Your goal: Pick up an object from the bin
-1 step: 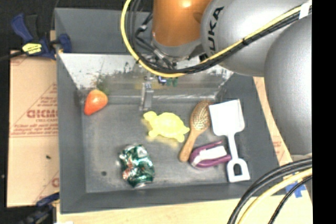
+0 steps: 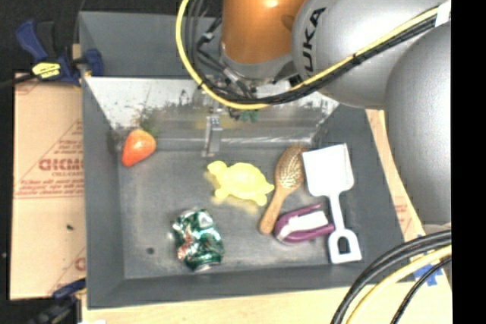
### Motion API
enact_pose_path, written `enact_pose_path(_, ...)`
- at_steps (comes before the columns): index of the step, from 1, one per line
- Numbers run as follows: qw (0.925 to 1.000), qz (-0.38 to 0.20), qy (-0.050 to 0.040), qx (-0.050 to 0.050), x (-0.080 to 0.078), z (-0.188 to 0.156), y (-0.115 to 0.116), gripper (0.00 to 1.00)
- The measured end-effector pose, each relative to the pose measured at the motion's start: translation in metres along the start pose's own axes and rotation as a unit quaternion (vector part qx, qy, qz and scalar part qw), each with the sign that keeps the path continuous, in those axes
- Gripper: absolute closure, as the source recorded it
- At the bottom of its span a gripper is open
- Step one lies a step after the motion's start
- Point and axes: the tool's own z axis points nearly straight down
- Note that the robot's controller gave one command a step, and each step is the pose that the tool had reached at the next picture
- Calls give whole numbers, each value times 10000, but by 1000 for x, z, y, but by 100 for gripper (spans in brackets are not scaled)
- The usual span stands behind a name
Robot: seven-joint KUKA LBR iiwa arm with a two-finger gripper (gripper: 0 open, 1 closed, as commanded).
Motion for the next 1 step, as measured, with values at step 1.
enact_pose_path(1, 9980, -625, -11, 8, 39, 141, -97, 0)
